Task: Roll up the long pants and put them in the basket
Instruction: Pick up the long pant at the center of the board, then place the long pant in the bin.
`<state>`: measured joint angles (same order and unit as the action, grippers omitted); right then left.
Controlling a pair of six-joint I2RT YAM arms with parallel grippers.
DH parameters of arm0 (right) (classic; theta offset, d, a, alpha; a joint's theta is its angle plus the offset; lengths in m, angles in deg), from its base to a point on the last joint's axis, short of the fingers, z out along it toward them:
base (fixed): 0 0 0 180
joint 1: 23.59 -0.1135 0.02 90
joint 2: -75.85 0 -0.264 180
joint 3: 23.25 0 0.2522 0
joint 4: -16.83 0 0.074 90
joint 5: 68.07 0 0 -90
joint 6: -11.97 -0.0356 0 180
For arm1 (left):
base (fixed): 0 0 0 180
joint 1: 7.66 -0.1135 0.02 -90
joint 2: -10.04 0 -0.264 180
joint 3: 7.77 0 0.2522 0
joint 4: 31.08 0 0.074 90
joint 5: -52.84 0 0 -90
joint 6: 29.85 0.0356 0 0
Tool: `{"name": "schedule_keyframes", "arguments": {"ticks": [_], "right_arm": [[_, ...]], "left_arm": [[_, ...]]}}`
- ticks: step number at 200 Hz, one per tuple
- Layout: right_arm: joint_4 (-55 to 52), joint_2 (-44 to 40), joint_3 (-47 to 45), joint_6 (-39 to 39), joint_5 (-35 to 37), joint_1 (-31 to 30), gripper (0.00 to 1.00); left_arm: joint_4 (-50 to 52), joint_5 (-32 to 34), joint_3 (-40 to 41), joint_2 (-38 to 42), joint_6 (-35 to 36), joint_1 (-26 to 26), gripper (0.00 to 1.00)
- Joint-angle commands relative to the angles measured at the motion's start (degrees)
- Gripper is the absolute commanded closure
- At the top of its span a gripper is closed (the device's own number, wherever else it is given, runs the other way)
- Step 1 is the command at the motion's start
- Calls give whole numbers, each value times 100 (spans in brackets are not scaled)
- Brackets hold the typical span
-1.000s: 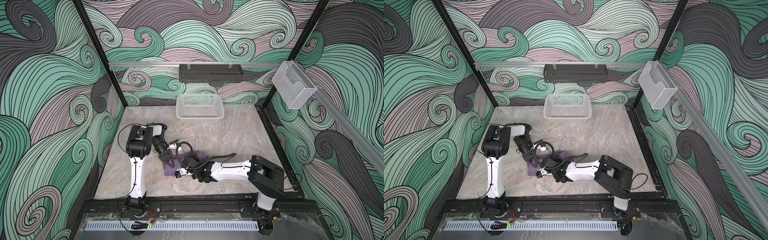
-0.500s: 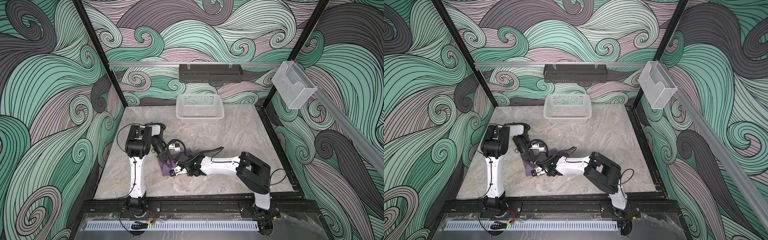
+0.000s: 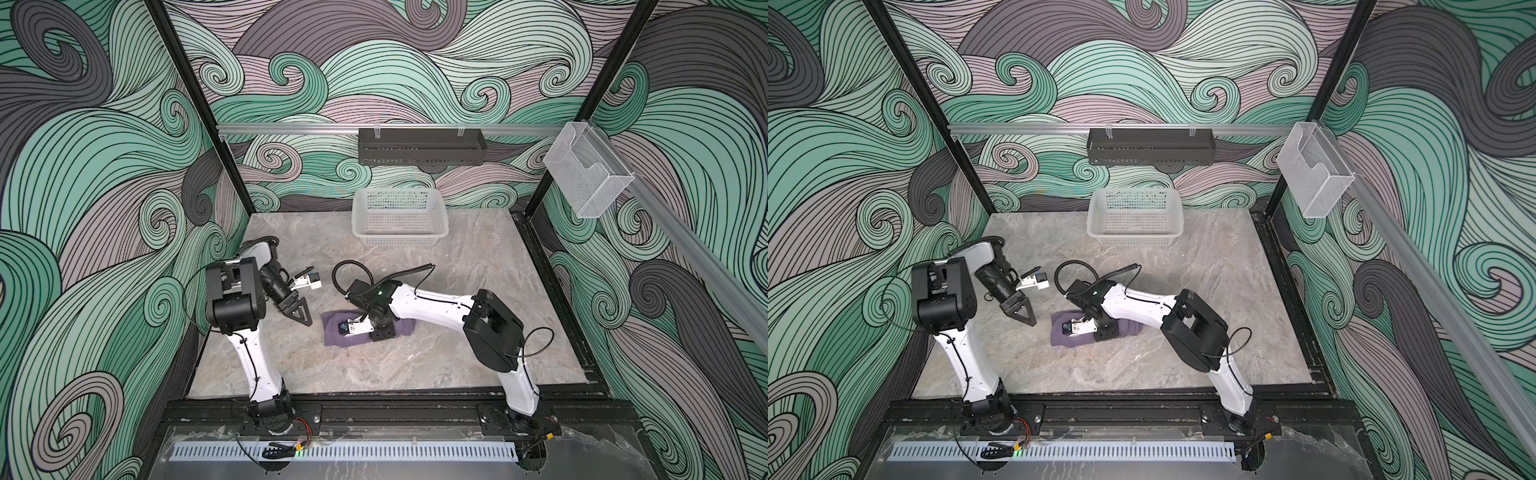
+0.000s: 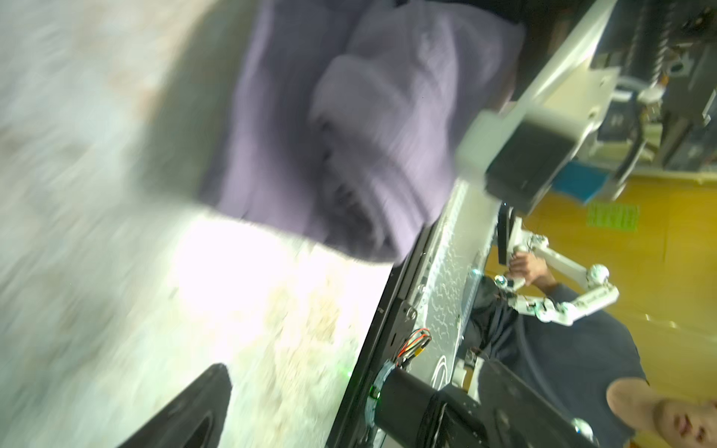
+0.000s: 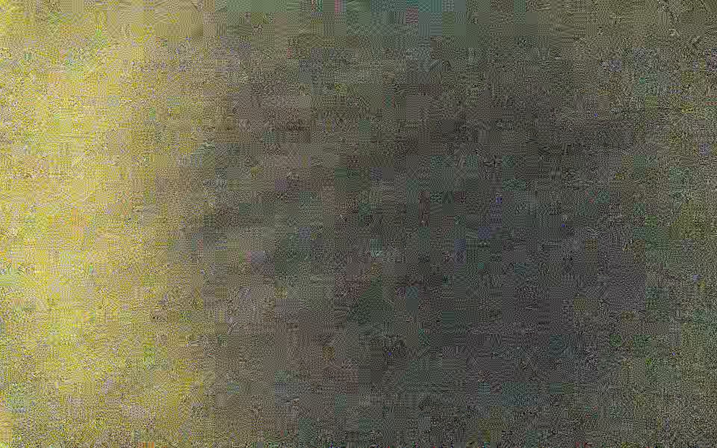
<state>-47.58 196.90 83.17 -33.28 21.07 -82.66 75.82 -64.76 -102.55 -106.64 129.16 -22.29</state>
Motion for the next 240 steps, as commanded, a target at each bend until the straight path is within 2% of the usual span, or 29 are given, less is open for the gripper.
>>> {"name": "schedule_keyframes", "arguments": {"ticks": [1, 42, 66, 95, 124, 147, 172, 190, 215, 240], "right_arm": [[-1330, 494, -151, -371, -1232, 114, 100], [-1314, 96, 27, -629, -180, 251, 100], [-1368, -730, 258, -387, -4, 410, 100], [-1843, -1238, 1332, 208, 531, 566, 100], [-2805, -785, 3391, 596, 1079, 772, 100], [-2791, -539, 4481, 1125, 1550, 1094, 100], [-2446, 166, 5966, 1704, 2196, 1697, 100], [-1441, 453, 6101, 2075, 2575, 2149, 100], [137, 921, 5625, 2520, 2987, 2606, 100], [477, 1831, 6139, 2397, 2866, 2918, 100]], "left_arm": [[987, 375, 188, 256, 30, -289, 1], [978, 427, 376, 462, 173, -775, 1], [939, 307, 339, 335, 207, -952, 1], [906, 217, 114, 108, 146, -1127, 1], [851, 140, -119, -66, 64, -1352, 1], [811, 175, -219, -211, 17, -1469, 1], [768, 152, -221, -428, -2, -1606, 2], [695, 67, -161, -592, -6, -1701, 1], [518, -141, 40, -761, -30, -1766, 1], [408, -312, 272, -854, -15, -1769, 1]]}}
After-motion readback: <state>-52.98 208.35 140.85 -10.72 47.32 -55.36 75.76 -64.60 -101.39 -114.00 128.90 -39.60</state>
